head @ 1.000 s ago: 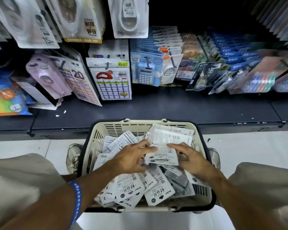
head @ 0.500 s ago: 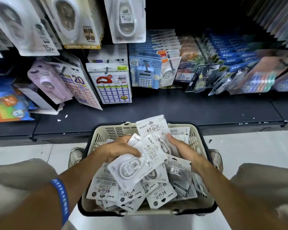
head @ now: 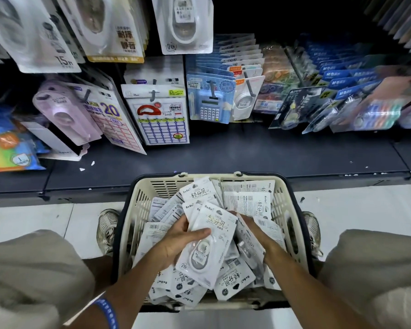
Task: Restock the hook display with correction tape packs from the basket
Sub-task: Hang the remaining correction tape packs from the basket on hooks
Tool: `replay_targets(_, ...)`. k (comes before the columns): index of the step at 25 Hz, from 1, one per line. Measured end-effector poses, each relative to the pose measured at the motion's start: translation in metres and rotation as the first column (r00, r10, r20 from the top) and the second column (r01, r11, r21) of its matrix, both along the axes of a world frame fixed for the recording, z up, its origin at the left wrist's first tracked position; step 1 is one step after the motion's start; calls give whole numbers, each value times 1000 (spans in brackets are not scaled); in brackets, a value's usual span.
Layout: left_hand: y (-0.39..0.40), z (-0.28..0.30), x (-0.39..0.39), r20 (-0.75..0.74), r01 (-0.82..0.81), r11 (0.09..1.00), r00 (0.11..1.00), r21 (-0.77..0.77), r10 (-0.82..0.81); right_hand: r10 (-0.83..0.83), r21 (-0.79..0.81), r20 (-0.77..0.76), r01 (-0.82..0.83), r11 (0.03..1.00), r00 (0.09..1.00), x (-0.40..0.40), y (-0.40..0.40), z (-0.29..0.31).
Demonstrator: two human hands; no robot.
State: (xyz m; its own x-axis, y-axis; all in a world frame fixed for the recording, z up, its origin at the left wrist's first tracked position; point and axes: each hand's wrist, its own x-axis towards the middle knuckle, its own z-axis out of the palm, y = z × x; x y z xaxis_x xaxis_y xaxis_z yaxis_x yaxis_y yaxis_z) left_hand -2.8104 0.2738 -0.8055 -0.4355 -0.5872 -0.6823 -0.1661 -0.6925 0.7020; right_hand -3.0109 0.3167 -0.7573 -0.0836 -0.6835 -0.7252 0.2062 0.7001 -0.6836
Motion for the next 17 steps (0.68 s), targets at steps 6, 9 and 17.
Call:
replay_targets(6,-9,16,-11,-6,-170,985,985,-18,170,-225,-74,4,225,972,974,17,-19,-3)
replay_targets(9,-16,28,-9,-16,-255,967,967,17,255,-174,-190,-440,98,977,881,29,-25,-3)
replay_targets(17,-30,70,-2,-72,-366,928,930,-71,361,-439,-592,-644,-45,805,626,1,-37,39)
